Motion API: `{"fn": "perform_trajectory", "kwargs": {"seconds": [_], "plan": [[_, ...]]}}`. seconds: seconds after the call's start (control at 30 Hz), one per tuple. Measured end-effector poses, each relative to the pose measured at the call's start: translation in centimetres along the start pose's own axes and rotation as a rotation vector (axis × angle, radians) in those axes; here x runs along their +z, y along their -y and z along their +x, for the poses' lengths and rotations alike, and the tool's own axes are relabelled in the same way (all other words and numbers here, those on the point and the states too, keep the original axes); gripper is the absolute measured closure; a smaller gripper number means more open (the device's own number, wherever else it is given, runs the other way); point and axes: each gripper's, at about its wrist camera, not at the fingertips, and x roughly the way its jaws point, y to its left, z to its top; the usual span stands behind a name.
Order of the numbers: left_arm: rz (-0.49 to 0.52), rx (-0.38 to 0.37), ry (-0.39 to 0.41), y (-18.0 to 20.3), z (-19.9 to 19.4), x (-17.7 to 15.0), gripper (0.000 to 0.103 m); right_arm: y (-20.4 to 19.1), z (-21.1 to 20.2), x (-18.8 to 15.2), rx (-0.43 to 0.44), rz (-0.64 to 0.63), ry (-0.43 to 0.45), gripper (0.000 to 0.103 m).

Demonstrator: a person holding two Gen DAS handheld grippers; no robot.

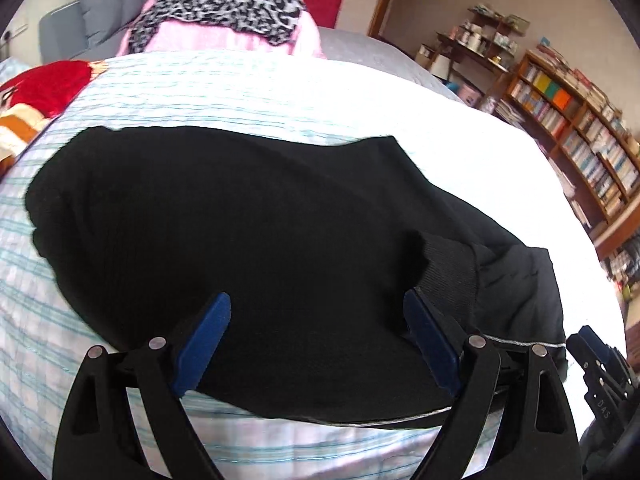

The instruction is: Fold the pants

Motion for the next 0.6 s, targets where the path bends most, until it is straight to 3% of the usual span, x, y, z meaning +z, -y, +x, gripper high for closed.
{"fn": "perform_trajectory", "kwargs": {"seconds": [0.1, 0.2, 0.3, 0.37, 0.43, 0.6], "plan": [[-0.063, 0.119, 0.056, -4.0, -1.4, 0.8, 0.015, -2.0, 0.7, 0.4, 0.027, -0.009, -0.013, 0.055], [-0.153, 0.189, 0.076, -8.3, -2.4, 1.3, 0.015, -3.9, 1.1, 0.5, 0.057, -0.024, -0.024, 0.054], [-0.248, 0.263, 0.108, -12.2, -3.3, 1.3, 0.015, -5.8, 1.3, 0.4, 0.074, -0.059, -0.025, 0.046], [-0.293, 0.312, 0.138, -15.0, -4.0, 1.0, 0.011, -6.8, 1.5, 0.3, 0.084, -0.077, -0.034, 0.046], [-0.345, 0.309, 0.135, -17.7, -4.3, 0.6, 0.010, -7.5, 1.7, 0.0, 0.087, -0.086, -0.044, 0.046], [-0.476, 0.177, 0.101, -20.0, -2.7, 0.1, 0.010, -8.8, 2.4, -0.3, 0.087, -0.100, -0.070, 0.046]]}}
